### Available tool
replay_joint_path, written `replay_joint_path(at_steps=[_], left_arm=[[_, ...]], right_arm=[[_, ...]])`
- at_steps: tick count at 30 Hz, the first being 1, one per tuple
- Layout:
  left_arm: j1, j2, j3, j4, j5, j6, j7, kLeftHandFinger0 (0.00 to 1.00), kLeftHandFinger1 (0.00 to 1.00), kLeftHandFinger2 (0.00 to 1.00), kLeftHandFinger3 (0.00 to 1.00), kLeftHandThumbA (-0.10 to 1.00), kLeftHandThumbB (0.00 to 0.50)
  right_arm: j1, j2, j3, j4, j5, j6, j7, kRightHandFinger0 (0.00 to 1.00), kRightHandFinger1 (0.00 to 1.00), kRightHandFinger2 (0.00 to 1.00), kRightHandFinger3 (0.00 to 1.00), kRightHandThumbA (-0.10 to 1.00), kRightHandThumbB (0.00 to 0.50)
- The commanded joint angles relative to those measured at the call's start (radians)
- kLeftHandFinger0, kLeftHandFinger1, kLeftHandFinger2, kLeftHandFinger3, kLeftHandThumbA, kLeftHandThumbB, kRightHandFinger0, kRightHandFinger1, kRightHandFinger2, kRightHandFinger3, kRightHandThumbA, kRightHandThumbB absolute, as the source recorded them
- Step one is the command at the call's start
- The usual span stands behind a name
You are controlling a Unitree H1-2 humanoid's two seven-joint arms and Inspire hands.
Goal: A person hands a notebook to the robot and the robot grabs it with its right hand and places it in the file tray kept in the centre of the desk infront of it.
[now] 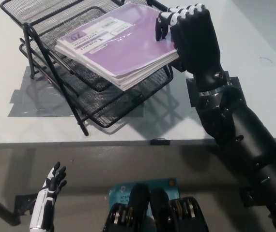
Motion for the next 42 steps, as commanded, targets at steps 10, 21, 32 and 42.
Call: replay_joint_path(at_steps=[10, 21, 32, 42], left_arm=[[-0.003, 0.016, -0.010, -0.031, 0.004, -0.010, -0.005, 1.00, 1.00, 1.00, 1.00, 1.00, 0.488], [-0.006, 0.021, -0.016, -0.024, 0.006, -0.014, -0.008, 1.00, 1.00, 1.00, 1.00, 1.00, 0.485], [-0.006, 0.028, -0.027, -0.025, 0.021, -0.025, -0.006, 1.00, 1.00, 1.00, 1.00, 1.00, 0.485], [-0.008, 0.034, -0.032, -0.021, 0.032, -0.027, -0.001, 1.00, 1.00, 1.00, 1.00, 1.00, 0.500]], right_arm=[[-0.059, -0.003, -0.011, -0.002, -0.045, -0.030, -0.127, 0.00, 0.00, 0.32, 0.36, 0.79, 0.000], [-0.150, 0.082, -0.063, 0.074, 0.005, 0.001, -0.150, 0.00, 0.00, 0.33, 0.39, 0.83, 0.000], [-0.262, 0.129, -0.073, 0.244, -0.036, 0.042, -0.260, 0.00, 0.00, 0.33, 0.40, 0.83, 0.000], [-0.337, 0.136, -0.040, 0.397, -0.030, 0.041, -0.291, 0.00, 0.00, 0.28, 0.33, 0.87, 0.000]])
